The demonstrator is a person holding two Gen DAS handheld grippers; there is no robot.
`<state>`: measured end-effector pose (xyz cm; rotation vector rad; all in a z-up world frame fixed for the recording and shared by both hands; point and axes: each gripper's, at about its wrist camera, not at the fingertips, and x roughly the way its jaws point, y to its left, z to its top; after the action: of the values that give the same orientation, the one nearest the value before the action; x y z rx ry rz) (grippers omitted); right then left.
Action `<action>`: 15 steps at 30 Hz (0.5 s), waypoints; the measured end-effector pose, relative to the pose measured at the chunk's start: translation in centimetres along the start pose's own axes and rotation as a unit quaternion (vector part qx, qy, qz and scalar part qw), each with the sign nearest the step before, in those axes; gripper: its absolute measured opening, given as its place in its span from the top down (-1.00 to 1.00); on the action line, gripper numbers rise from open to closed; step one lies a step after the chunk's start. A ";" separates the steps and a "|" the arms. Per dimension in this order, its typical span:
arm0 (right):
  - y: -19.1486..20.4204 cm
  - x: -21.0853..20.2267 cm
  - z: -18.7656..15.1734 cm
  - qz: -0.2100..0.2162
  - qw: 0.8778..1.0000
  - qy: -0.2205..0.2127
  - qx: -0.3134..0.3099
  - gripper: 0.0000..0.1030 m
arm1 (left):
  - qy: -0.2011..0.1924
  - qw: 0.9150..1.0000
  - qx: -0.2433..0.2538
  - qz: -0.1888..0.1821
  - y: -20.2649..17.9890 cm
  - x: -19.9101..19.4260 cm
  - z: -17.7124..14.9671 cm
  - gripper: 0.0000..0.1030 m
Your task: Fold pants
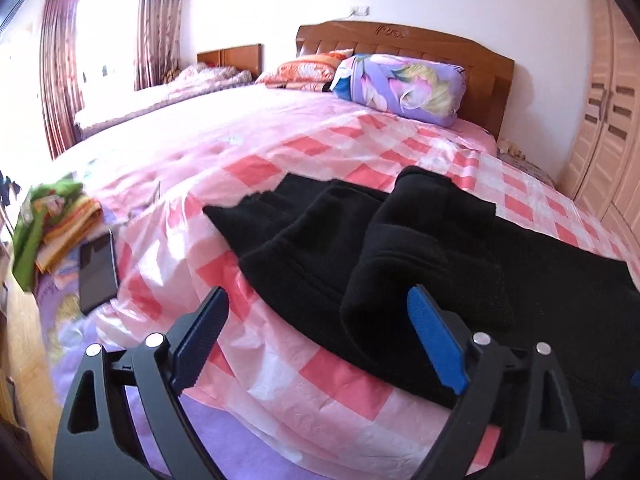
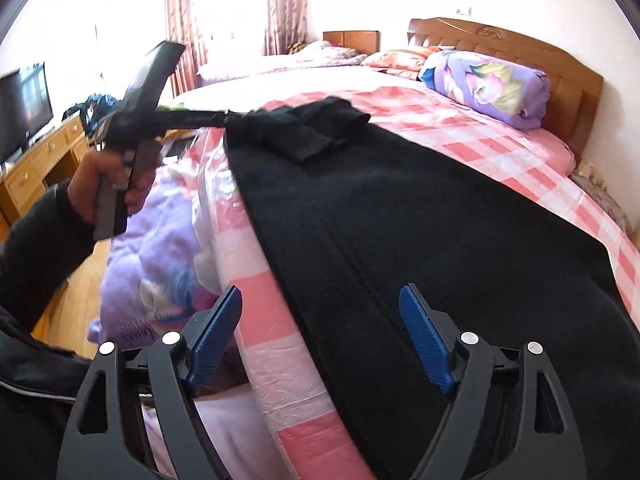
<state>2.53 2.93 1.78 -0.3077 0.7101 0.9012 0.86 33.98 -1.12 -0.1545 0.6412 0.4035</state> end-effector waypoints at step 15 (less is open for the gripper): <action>-2.9 -0.6 -0.5 -0.025 0.996 -0.017 0.080 -0.52 | 0.064 0.927 0.360 -0.088 -10.3 5.6 1.3 0.44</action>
<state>4.43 0.57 1.68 -0.1663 0.7359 0.7947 9.94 26.69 -3.33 0.4647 0.8610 -0.0343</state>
